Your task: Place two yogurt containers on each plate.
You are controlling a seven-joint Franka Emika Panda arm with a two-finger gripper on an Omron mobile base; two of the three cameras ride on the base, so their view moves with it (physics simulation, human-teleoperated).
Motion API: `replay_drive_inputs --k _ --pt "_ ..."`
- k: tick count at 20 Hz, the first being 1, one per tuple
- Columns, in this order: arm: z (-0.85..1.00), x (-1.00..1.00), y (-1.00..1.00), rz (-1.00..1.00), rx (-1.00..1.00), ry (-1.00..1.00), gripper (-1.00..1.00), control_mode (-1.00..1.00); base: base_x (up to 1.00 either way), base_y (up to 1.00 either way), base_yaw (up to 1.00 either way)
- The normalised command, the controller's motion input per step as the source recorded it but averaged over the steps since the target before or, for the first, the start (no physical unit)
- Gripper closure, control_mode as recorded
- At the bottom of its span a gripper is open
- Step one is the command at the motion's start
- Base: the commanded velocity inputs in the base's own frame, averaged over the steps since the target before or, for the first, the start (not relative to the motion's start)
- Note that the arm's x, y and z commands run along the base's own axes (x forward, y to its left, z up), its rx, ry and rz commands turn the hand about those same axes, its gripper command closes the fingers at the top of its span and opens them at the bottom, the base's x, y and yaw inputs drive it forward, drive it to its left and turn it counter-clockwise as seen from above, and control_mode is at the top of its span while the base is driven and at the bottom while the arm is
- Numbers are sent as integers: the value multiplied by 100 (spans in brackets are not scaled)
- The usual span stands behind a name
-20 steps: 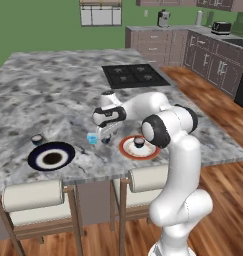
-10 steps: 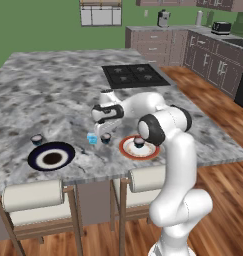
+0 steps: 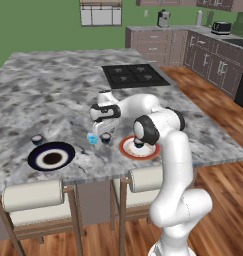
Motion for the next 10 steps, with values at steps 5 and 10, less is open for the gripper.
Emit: replay_drive_inputs --k 5,10 --pt "-19 12 0 0 0 5 -100 -100 0 0 0" --pt "-21 0 0 0 0 5 -100 -100 0 0 0"
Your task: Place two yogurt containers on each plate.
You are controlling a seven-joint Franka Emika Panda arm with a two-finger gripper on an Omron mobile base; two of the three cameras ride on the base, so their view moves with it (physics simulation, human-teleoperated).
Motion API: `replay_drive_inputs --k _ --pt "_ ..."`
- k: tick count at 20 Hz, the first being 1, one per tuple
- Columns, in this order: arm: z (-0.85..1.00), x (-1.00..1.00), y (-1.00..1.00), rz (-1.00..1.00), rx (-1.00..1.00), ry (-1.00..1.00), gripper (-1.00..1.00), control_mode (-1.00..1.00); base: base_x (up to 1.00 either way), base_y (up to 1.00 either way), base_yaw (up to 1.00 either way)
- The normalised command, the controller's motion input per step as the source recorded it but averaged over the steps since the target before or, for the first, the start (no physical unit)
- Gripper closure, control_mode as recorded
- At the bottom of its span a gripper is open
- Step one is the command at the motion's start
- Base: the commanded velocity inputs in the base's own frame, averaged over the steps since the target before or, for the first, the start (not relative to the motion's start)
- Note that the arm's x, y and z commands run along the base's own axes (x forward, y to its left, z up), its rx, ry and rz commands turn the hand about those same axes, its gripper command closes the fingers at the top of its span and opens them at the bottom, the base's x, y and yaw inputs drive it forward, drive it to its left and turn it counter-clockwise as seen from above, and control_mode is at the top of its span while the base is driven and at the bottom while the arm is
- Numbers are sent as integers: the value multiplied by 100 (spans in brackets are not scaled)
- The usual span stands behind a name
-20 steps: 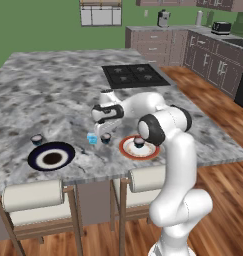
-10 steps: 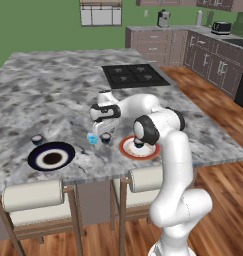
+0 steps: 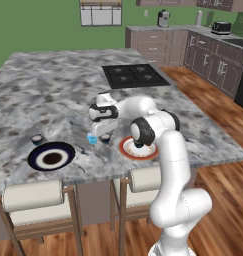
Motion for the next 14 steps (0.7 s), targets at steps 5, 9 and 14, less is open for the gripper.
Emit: replay_drive_inputs --k 5,9,14 --pt "-19 0 0 0 0 4 -100 -100 0 0 0" --pt "-10 0 0 0 0 1 -100 -100 0 0 0" --pt "-6 0 0 0 0 0 -100 -100 0 0 0"
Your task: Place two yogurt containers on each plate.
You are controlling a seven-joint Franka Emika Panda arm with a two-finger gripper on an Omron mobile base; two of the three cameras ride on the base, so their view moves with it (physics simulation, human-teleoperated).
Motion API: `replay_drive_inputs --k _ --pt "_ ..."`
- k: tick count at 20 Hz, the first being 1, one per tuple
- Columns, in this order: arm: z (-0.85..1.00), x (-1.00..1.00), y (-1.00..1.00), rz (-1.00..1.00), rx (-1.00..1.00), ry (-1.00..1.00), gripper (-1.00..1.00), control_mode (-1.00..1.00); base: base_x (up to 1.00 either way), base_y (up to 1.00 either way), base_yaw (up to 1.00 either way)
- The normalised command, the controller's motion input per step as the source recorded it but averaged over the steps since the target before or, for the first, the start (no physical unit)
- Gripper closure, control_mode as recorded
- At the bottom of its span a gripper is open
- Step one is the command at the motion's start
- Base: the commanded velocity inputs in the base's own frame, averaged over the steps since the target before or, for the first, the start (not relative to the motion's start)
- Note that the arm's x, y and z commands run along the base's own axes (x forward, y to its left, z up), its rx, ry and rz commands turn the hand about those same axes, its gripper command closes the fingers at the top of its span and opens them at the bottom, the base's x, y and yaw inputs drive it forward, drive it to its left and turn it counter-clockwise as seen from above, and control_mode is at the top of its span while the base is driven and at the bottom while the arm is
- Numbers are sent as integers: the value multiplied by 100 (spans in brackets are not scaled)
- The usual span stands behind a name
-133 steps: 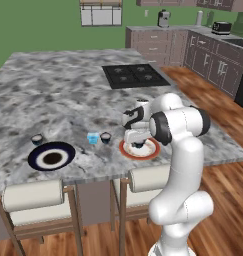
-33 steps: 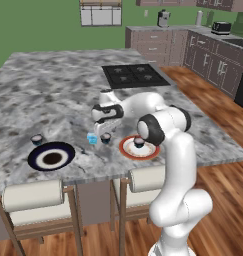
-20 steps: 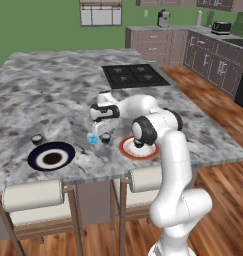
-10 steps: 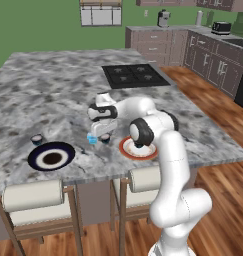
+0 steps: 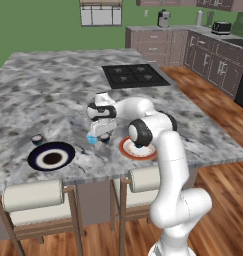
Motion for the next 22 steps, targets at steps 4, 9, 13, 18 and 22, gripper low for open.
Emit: replay_drive_inputs --k 4,9,13,18,22 --pt "-1 0 0 0 0 0 100 -100 0 0 0" --pt "0 -1 -1 0 0 0 100 -100 0 0 0" --pt "3 -20 -17 -3 0 0 100 -100 0 0 0" --pt "31 -54 -38 -9 0 0 100 -100 0 0 0" --pt "50 -79 -28 -12 0 0 100 -100 0 0 0"
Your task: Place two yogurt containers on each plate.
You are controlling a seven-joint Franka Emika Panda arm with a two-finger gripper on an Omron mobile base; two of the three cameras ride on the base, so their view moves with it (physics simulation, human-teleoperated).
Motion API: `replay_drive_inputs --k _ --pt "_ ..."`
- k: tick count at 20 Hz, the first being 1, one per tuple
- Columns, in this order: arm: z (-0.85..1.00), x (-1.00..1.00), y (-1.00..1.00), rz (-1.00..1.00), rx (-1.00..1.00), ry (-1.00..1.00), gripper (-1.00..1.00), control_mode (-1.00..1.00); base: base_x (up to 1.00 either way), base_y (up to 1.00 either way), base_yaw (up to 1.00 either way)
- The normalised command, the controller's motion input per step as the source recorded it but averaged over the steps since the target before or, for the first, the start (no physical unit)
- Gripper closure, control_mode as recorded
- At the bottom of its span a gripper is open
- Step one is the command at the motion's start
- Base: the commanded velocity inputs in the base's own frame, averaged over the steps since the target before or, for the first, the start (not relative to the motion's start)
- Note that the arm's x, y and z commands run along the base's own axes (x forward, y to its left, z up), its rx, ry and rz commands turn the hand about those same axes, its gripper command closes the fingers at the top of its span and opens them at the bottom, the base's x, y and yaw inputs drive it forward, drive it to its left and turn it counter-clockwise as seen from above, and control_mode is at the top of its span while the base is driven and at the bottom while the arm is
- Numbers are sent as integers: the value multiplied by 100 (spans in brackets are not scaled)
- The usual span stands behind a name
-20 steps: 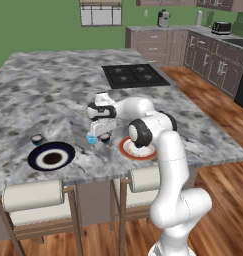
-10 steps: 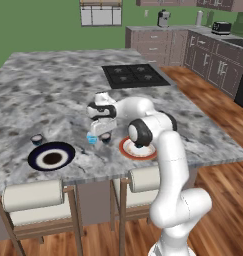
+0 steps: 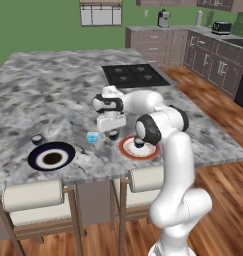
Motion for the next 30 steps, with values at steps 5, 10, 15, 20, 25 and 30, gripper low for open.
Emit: replay_drive_inputs --k 5,10,15,20,25,30 --pt "39 -100 -34 -20 0 -3 100 -100 0 0 0" --pt "11 -100 -51 -35 0 -15 100 -100 0 0 0" --pt "4 -70 -35 -49 -1 -12 100 -100 0 0 0" --pt "-11 2 -16 -36 0 -2 100 -100 0 0 0" --pt "-2 41 -23 -11 2 1 100 -100 0 0 0" --pt "-27 34 -20 -1 0 0 100 -100 0 0 0"
